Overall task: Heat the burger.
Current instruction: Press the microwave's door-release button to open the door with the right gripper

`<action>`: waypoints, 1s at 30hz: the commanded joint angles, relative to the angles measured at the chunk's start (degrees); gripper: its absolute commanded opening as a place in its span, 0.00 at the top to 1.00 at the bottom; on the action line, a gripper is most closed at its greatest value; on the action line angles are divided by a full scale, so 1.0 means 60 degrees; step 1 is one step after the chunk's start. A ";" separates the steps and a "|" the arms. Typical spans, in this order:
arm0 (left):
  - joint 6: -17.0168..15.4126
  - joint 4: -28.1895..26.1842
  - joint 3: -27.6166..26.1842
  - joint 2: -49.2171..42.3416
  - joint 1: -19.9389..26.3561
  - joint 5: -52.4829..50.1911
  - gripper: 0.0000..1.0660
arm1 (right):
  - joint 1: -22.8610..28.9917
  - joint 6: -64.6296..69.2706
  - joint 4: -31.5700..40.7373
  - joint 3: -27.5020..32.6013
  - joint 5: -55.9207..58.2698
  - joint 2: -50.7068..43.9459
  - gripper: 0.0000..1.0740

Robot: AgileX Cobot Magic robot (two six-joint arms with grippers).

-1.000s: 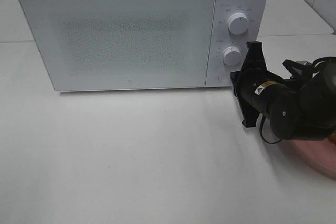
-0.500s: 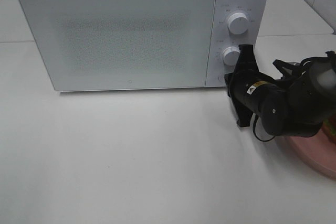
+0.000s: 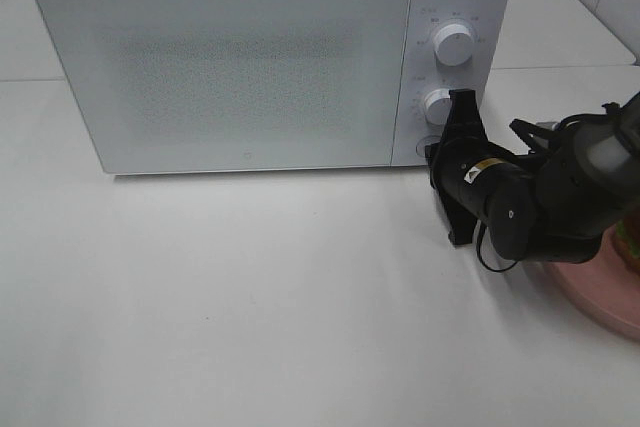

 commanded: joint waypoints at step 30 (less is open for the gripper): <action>0.0000 -0.0038 0.0010 -0.0048 0.0019 0.0010 0.17 | -0.0029 -0.1480 0.1375 -0.1576 -0.3295 0.0372 1.00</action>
